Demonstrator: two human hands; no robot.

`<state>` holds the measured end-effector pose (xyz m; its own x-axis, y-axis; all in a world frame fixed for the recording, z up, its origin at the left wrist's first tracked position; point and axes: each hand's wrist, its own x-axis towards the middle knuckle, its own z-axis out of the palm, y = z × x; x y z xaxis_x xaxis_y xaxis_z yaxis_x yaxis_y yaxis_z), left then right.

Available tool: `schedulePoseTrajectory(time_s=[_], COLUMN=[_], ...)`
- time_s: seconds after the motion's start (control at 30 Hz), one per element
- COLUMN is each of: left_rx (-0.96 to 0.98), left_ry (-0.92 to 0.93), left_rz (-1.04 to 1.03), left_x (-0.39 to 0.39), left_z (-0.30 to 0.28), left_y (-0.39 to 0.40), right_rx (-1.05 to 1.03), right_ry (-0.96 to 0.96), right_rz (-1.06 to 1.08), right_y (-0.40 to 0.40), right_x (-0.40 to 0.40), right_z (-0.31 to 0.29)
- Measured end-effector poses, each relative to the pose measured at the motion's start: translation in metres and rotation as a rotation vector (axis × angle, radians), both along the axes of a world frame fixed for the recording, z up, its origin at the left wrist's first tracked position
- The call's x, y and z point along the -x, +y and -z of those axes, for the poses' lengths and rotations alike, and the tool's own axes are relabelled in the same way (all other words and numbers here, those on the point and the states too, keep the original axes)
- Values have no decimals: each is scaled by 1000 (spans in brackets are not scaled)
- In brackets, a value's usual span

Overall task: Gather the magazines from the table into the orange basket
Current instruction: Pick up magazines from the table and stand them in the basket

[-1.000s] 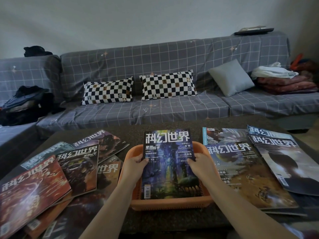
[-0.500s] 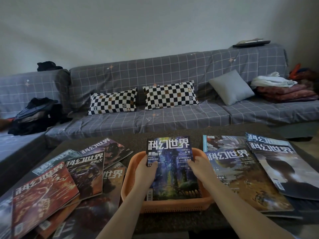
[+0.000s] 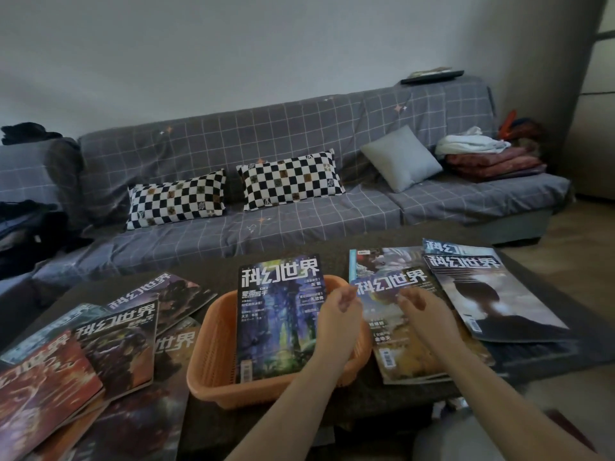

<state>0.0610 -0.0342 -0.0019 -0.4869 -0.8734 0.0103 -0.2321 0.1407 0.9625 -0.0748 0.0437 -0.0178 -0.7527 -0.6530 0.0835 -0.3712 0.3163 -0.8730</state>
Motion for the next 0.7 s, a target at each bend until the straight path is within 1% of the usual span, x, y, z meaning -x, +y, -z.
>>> schedulePoseTrajectory(time_s=[0.13, 0.27, 0.37, 0.5, 0.63, 0.7], left_rx=[-80, -122, -86, -135, -110, -122], left_ry=[-7, -53, -127, -189, -237, -258], left_rz=[81, 74, 34, 42, 49, 41], left_x=[38, 62, 67, 68, 70, 68], left_z=[12, 31, 48, 59, 67, 71], left_y=[22, 38, 42, 41, 40, 40], right_rx=[-50, -126, -159, -177, -212, -270], right_ry=[-23, -25, -9, 23, -42, -70], right_rz=[58, 124, 160, 195, 229, 219], right_y=[30, 56, 71, 81, 81, 81], right_x=[36, 59, 68, 71, 71, 74], right_z=[15, 36, 50, 63, 65, 64])
